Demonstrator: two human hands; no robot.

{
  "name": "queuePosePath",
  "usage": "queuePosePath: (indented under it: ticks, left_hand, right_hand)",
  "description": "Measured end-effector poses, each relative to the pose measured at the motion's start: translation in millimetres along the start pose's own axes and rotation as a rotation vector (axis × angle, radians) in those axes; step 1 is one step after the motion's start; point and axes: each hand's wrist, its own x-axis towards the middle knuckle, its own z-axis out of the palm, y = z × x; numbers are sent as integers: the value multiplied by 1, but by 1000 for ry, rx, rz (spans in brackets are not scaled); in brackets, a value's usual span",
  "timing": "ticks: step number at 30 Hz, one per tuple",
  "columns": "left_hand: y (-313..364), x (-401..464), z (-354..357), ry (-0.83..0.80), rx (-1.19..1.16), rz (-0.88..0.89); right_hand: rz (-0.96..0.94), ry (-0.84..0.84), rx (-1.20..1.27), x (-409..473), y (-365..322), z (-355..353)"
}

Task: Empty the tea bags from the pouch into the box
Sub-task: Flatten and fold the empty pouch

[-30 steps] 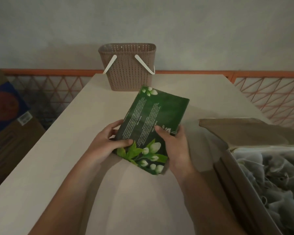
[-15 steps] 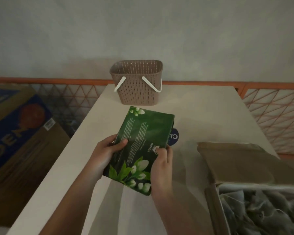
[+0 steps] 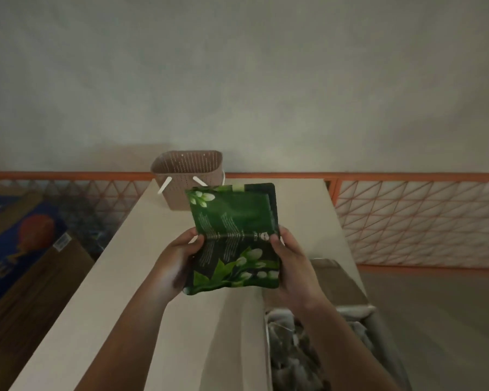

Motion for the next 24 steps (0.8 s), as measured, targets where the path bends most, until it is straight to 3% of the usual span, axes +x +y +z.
queuePosePath:
  ticks: [5, 9, 12, 14, 15, 16, 18, 20, 24]
  left_hand:
    - [-26, -39, 87, -145, -82, -30]
    - [-48, -64, 144, -130, -126, -85]
    - [-64, -70, 178, -27, -143, -176]
    - [-68, -75, 197, -30, -158, -236]
    - [-67, -78, 206, -47, -145, -270]
    - [-67, -80, 215, -86, -124, -297]
    - [-68, -80, 228, -161, -65, -300]
    - [-74, -74, 241, -191, 14, -270]
    - [-83, -52, 269, -125, 77, -204]
  right_hand:
    - [-26, -3, -56, -40, -54, -65]
    - [-55, 41, -153, -68, -92, -112]
    - [-73, 10, -205, -84, -115, -148]
    - [120, 54, 15, -87, -129, -167]
    - [131, 51, 40, -87, -135, -177]
    - [119, 68, 95, -87, -138, -186]
    - [20, 115, -52, -89, -143, -196]
    - [52, 171, 21, -84, -151, -207]
    - [-15, 206, 80, -76, -165, -225]
